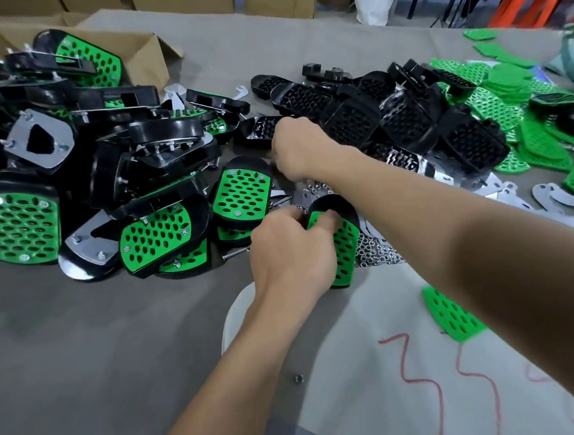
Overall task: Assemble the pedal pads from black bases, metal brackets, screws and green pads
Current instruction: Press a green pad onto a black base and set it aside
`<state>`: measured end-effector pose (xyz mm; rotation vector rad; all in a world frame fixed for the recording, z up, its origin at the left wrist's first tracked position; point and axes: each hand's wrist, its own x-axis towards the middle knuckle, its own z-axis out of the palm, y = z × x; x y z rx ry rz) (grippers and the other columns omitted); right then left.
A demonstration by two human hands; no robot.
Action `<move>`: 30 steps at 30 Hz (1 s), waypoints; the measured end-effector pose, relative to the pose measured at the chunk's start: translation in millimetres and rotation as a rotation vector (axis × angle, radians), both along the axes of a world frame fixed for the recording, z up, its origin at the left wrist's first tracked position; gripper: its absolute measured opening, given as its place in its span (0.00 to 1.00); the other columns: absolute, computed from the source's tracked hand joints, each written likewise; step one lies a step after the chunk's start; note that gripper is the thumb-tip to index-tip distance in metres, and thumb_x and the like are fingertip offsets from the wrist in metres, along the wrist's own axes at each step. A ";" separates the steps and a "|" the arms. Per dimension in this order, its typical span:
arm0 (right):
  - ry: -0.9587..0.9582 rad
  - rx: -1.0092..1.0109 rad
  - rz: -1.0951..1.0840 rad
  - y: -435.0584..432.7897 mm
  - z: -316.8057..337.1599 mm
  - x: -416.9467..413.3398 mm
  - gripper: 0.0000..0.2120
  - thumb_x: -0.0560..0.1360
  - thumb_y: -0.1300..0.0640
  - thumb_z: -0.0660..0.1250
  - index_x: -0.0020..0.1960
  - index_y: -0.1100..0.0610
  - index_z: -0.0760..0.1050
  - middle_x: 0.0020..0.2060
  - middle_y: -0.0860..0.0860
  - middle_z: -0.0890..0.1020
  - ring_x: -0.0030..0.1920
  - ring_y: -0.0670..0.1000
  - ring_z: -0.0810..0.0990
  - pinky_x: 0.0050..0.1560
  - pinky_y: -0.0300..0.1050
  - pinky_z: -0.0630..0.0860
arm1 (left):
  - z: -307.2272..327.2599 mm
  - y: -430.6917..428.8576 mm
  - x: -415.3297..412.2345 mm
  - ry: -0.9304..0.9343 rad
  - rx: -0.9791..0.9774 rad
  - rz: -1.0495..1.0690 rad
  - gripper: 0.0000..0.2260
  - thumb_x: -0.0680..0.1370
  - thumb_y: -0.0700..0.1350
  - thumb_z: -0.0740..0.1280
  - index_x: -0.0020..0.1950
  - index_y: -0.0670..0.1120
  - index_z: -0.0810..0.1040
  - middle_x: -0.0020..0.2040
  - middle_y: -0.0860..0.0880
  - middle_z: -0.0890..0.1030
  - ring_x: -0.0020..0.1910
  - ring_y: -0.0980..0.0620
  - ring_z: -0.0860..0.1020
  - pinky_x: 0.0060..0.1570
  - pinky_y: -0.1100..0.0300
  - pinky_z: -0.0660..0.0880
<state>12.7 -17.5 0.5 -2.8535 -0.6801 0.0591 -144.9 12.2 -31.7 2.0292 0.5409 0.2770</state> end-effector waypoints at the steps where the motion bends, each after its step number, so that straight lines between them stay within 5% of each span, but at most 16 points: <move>1: 0.005 -0.022 0.004 -1.9 0.7 -3.7 0.11 0.73 0.66 0.65 0.34 0.58 0.68 0.31 0.53 0.72 0.39 0.60 0.77 0.38 0.46 0.70 | -0.7 -0.8 -0.5 -0.011 0.015 -0.007 0.18 0.72 0.59 0.71 0.33 0.46 0.75 0.33 0.51 0.79 0.39 0.45 0.78 0.38 0.54 0.72; 4: 0.007 -0.058 -0.014 -12.9 4.1 -17.9 0.15 0.75 0.64 0.65 0.32 0.57 0.65 0.30 0.53 0.69 0.37 0.60 0.74 0.38 0.46 0.68 | -3.4 -1.4 -1.6 -0.064 0.054 -0.008 0.20 0.73 0.59 0.70 0.31 0.46 0.74 0.29 0.50 0.77 0.34 0.46 0.76 0.34 0.56 0.68; 8: -0.051 0.120 -0.174 -36.6 23.6 -27.8 0.03 0.75 0.60 0.65 0.43 0.59 0.76 0.38 0.56 0.76 0.39 0.60 0.76 0.41 0.47 0.72 | -5.0 -2.7 -1.3 -0.081 0.127 -0.007 0.22 0.73 0.61 0.69 0.31 0.45 0.73 0.28 0.48 0.75 0.30 0.46 0.74 0.33 0.57 0.66; 11: 0.138 0.525 -0.274 -67.4 35.7 -33.8 0.09 0.77 0.61 0.65 0.44 0.64 0.81 0.35 0.57 0.85 0.35 0.56 0.85 0.33 0.45 0.78 | -3.9 -5.2 -1.2 -0.074 0.138 0.022 0.22 0.73 0.62 0.70 0.31 0.44 0.73 0.27 0.48 0.74 0.28 0.49 0.74 0.30 0.57 0.66; 15: 0.385 1.022 -0.244 -109.0 30.4 -72.5 0.09 0.75 0.65 0.66 0.50 0.56 0.82 0.30 0.55 0.83 0.27 0.51 0.76 0.27 0.42 0.68 | -3.5 -8.0 0.6 -0.065 0.164 0.021 0.22 0.71 0.63 0.69 0.32 0.44 0.74 0.29 0.47 0.77 0.32 0.43 0.77 0.32 0.55 0.74; 18: 0.418 1.102 -0.251 -127.1 11.5 -102.9 0.14 0.76 0.65 0.63 0.51 0.53 0.85 0.30 0.53 0.80 0.29 0.48 0.71 0.28 0.35 0.69 | -4.5 -8.4 -0.2 -0.075 0.159 0.023 0.22 0.69 0.63 0.68 0.32 0.44 0.73 0.27 0.49 0.76 0.30 0.49 0.77 0.29 0.57 0.72; 22: 0.363 1.316 -0.413 -124.5 -6.1 -125.7 0.08 0.76 0.65 0.65 0.43 0.58 0.81 0.32 0.55 0.84 0.28 0.49 0.75 0.27 0.37 0.69 | -6.2 -6.9 -1.8 -0.115 0.177 0.036 0.23 0.70 0.63 0.69 0.30 0.44 0.72 0.25 0.49 0.74 0.29 0.53 0.74 0.23 0.65 0.64; 25: 0.291 1.342 -0.388 -121.6 -7.6 -130.7 0.07 0.74 0.61 0.72 0.37 0.56 0.81 0.31 0.57 0.84 0.27 0.51 0.76 0.27 0.39 0.70 | -7.7 -5.0 -1.6 -0.144 0.179 0.032 0.24 0.70 0.61 0.70 0.33 0.40 0.73 0.26 0.47 0.73 0.31 0.50 0.72 0.28 0.62 0.68; 30: 0.218 1.084 -0.291 -121.0 -9.4 -136.5 0.05 0.68 0.62 0.76 0.37 0.53 0.83 0.27 0.52 0.83 0.28 0.51 0.81 0.30 0.39 0.73 | -8.4 -3.2 0.9 -0.138 0.180 0.031 0.26 0.70 0.61 0.71 0.31 0.39 0.70 0.23 0.51 0.65 0.26 0.52 0.64 0.26 0.61 0.65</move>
